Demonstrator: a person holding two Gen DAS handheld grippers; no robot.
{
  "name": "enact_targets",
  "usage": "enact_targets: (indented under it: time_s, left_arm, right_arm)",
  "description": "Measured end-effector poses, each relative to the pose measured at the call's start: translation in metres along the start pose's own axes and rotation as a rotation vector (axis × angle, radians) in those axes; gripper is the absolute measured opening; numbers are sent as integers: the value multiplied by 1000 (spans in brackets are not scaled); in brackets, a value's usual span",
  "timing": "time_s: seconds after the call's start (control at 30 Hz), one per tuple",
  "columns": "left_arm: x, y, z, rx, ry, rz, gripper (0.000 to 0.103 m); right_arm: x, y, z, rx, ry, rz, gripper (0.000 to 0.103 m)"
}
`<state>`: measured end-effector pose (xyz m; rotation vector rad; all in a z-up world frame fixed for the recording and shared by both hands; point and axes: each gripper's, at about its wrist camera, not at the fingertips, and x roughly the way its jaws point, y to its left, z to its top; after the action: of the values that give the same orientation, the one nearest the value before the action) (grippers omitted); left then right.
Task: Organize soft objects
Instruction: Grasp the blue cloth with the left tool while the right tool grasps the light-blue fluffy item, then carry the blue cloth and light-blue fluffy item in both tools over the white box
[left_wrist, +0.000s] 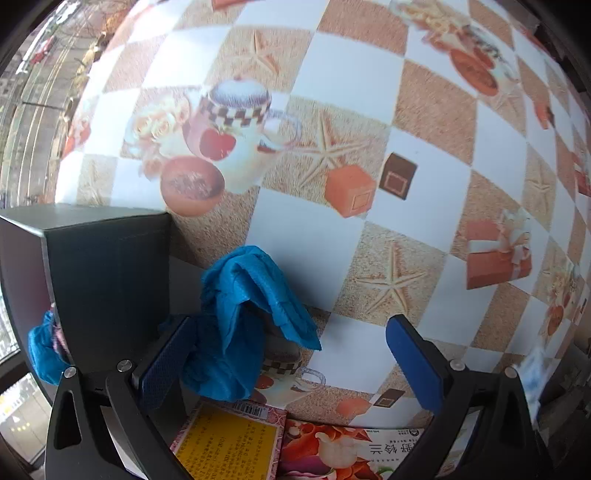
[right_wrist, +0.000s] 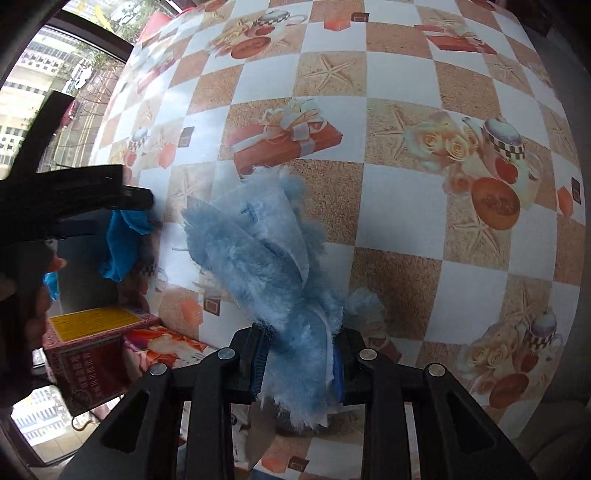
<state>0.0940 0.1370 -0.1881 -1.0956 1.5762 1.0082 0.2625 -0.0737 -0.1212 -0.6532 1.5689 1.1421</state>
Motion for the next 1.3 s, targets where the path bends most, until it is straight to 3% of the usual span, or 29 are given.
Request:
enact_targets:
  time_s: [0.13, 0.3, 0.4, 0.43, 0.47, 0.63, 0.87, 0.97, 1.13, 1.3]
  left_arm:
    - [23, 5, 3, -46, 86, 2, 103]
    - [35, 26, -1, -160, 132, -76, 90]
    - [28, 30, -3, -146, 86, -100, 62]
    - [25, 29, -4, -124, 70, -103, 33]
    - [22, 27, -4, -101, 65, -104, 15]
    - [1, 18, -18, 22, -26, -177, 12]
    - [-42, -15, -63, 260, -162, -198, 12]
    - [-55, -27, -85, 341, -193, -215, 12]
    - [-81, -47, -90, 428, -224, -249, 12]
    - [-100, -62, -126, 546, -276, -263, 12]
  right_arm:
    - [-15, -8, 6, 19, -22, 25, 30]
    - [-29, -13, 2, 48, -55, 60, 30]
    - [-31, -12, -5, 76, -68, 80, 30]
    - [-31, -12, -7, 84, -71, 86, 30]
    - [-34, -15, -9, 93, -73, 92, 30]
    - [-32, -13, -16, 125, -86, 106, 30]
    - [-36, -20, -29, 187, -109, 86, 30]
    - [-39, -25, -36, 220, -111, 73, 30]
    - [-43, -35, -54, 273, -109, 33, 30]
    - [-44, -42, -78, 325, -102, -2, 30]
